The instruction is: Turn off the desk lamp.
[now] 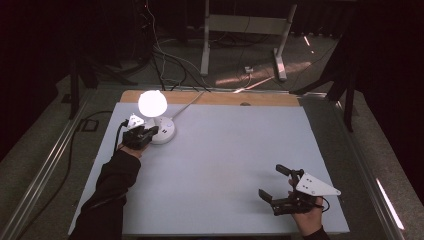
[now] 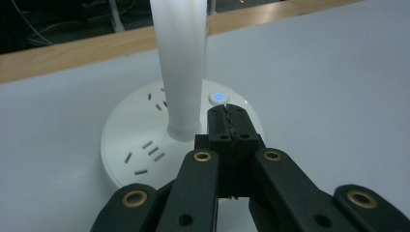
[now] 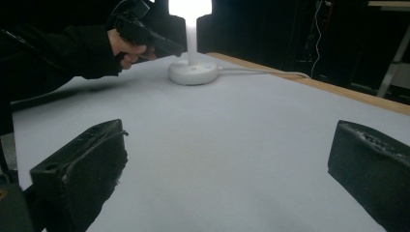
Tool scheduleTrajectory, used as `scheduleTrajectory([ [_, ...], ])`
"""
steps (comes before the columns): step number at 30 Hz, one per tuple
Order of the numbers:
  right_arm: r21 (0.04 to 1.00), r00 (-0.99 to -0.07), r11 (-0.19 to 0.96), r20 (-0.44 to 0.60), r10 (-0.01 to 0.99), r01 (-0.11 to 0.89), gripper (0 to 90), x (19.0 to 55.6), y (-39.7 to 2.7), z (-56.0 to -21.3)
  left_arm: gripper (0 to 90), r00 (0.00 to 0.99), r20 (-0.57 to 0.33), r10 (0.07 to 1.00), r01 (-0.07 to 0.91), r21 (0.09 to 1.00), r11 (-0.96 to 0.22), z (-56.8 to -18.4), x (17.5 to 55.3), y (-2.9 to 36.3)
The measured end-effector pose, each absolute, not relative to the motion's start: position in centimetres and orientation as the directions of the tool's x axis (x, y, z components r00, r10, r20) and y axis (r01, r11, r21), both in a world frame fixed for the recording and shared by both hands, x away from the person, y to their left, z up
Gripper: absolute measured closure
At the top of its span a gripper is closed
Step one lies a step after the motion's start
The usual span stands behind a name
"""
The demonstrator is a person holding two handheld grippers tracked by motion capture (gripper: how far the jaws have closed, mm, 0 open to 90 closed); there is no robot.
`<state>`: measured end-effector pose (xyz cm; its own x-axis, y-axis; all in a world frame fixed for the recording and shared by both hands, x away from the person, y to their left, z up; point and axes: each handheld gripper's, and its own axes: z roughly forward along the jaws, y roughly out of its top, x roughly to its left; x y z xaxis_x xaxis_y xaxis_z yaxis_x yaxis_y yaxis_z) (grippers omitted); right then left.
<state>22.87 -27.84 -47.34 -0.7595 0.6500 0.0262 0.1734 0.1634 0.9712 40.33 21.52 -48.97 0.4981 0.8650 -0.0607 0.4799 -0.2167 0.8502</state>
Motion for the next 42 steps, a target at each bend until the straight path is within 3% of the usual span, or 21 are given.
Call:
scheduleTrajectory([
  [42, 0.971, -0.761, 0.166, 0.026, 0.648, 0.175, 0.0, 22.9, -27.8, -47.4, 90.0, 0.498, -0.063, 0.865, 0.518, 0.821, -0.238, -51.4, 40.5, 21.5],
])
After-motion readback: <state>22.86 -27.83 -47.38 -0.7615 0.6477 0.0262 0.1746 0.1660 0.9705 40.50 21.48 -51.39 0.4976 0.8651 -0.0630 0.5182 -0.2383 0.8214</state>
